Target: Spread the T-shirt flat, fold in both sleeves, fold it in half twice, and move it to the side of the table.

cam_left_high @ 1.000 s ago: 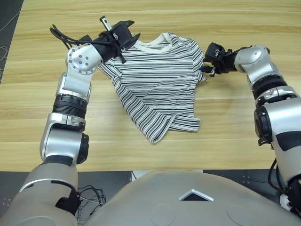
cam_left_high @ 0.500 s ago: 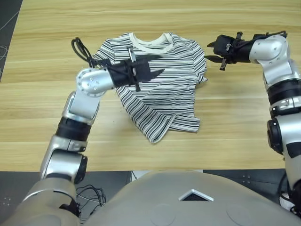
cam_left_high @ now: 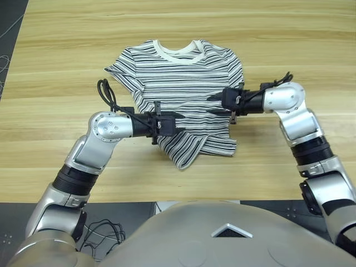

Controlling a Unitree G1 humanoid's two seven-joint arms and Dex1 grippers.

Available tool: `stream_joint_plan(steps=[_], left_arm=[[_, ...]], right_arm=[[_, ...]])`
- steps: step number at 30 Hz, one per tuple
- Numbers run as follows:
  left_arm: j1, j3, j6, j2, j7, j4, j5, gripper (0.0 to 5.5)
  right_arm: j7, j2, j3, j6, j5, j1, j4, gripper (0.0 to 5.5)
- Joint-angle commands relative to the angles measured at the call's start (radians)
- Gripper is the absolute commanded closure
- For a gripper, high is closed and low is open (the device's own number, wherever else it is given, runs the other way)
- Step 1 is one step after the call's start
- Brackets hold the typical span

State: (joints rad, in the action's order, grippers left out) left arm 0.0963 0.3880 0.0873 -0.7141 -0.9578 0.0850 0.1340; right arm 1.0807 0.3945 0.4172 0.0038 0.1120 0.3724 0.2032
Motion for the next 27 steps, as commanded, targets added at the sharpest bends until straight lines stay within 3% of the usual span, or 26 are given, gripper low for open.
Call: stream_joint_plan(steps=[1,5,9,17,27], left_arm=[[0.023,0.022,0.039,-0.022,-0.017,-0.096,0.049,3.93],[-0.008,0.063,0.099,-0.071,-0.059,-0.167,0.099,3.93],[-0.075,0.050,0.102,-0.142,-0.094,-0.076,0.068,3.93],[-0.287,-0.107,0.063,-0.336,-0.091,0.104,-0.003,3.93],[-0.556,-0.338,0.075,-0.526,-0.074,0.055,0.023,3.93]], right_arm=[[0.013,-0.018,0.042,-0.001,0.014,0.026,0.089,3.90],[0.071,-0.037,0.062,0.018,-0.008,0.060,0.212,3.90],[0.092,0.002,0.094,0.000,0.056,0.126,0.404,3.90],[0.084,0.089,0.119,-0.061,0.102,0.180,0.575,3.90],[0.078,0.078,0.125,-0.087,0.096,0.193,0.579,3.90]])
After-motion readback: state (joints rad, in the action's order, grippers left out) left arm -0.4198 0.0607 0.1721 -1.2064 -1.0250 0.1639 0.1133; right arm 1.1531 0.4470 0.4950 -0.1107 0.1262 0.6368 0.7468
